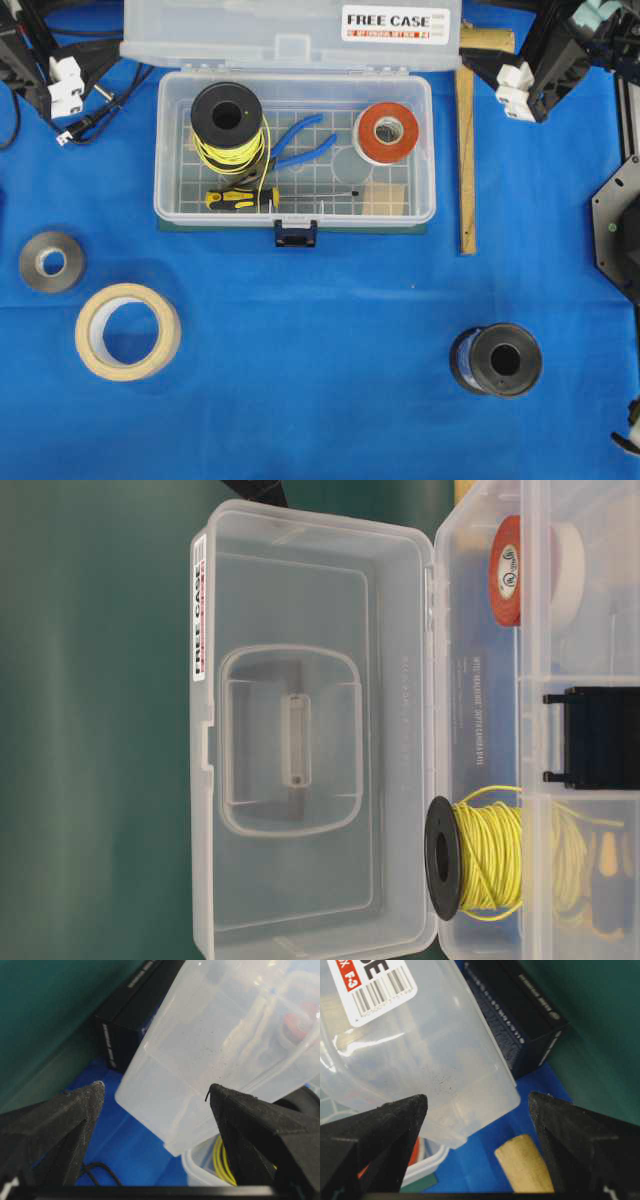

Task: Open the tool box with both arms.
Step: 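Push the lid fully open backward, then release it with both grippers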

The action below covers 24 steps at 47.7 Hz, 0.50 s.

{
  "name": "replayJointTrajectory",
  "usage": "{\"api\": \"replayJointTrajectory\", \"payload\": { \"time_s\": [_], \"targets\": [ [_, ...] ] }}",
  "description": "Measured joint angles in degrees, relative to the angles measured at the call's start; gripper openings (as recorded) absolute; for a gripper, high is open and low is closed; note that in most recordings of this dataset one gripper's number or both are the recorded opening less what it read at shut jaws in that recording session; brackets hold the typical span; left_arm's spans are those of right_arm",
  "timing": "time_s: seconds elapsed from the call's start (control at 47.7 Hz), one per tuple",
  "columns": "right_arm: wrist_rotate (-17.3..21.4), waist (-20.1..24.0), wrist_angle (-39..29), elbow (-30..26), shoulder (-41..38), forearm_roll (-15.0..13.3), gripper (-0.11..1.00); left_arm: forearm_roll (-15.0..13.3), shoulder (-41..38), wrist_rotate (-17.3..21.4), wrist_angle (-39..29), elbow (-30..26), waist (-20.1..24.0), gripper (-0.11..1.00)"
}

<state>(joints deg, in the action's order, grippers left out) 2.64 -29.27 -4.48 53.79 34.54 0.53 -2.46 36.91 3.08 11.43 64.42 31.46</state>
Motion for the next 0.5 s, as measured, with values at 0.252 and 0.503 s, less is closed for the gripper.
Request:
{"api": "replayJointTrajectory", "payload": {
  "time_s": [0.252, 0.503],
  "targets": [
    [0.0, -2.2, 1.8, -0.8, -0.7, 0.0, 0.85, -0.1, 0.0, 0.9, 0.5, -0.7, 2.4, 0.86],
    [0.0, -3.9, 2.8, -1.4, -1.7, 0.1, 0.85, 0.0, 0.0, 0.9, 1.0, -1.1, 3.8, 0.86]
  ]
}}
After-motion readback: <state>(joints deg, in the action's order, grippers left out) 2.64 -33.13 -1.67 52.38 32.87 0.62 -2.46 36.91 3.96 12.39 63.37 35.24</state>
